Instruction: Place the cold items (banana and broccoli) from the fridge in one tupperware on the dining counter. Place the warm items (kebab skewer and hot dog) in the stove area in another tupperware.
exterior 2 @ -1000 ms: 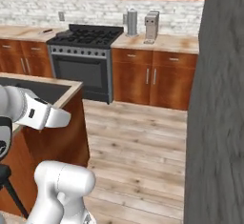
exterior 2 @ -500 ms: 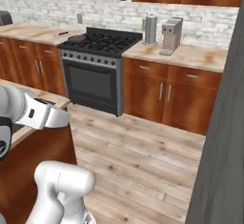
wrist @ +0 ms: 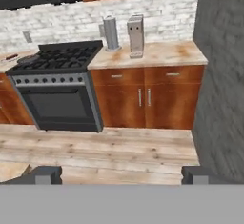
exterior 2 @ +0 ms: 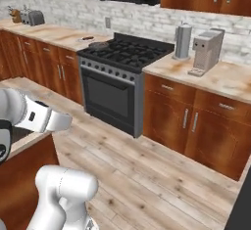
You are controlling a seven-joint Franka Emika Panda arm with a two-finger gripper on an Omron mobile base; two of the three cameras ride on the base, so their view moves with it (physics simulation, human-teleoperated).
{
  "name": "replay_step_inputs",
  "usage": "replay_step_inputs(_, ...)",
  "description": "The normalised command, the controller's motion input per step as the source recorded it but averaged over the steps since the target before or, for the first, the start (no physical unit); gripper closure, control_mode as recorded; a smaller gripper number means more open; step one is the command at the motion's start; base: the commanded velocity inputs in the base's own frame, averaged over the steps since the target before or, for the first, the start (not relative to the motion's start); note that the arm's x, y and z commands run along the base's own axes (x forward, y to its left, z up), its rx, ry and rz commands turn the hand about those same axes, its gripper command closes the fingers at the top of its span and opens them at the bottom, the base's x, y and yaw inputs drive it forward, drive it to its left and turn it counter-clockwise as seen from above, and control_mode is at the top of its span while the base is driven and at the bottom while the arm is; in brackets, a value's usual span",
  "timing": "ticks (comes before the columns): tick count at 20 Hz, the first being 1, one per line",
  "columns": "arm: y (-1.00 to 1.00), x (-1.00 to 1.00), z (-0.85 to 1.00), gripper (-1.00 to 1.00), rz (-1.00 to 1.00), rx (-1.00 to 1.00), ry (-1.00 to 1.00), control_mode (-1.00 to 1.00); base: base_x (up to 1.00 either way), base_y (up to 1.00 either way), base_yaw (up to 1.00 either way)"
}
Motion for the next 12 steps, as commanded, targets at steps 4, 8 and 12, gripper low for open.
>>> replay_step_inputs(4,0.00,0.00,0.00,-1.00,0.00,0.00,0.00,1.00,1.00,-0.61,0.37)
replay_step_inputs(8,0.00,0.00,0.00,-1.00,0.00,0.00,0.00,1.00,1.00,-0.51,0.26)
replay_step_inputs(12,0.00,0.00,0.00,-1.00,0.00,0.00,0.00,1.00,1.00,-0.21,0.07)
